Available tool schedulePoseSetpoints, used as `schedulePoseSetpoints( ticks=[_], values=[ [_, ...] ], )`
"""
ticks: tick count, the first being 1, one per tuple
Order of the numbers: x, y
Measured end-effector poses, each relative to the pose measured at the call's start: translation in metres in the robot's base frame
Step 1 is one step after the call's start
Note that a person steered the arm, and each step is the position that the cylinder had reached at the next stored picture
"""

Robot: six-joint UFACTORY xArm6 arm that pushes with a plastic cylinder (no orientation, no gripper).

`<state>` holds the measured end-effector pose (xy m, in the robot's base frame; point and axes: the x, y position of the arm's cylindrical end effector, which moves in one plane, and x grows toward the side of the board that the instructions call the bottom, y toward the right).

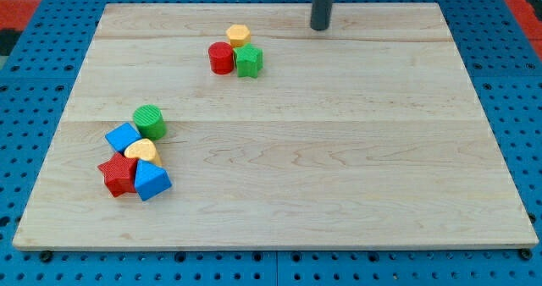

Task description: Separate the red circle from the yellow hexagon and green star

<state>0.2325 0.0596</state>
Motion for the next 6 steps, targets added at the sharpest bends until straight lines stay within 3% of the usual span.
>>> schedulePoseSetpoints(
  ticks=[2, 5, 6],
  values=[
    [0.013, -0.119],
    [0.085, -0.127],
    [0.09, -0.173]
  ],
)
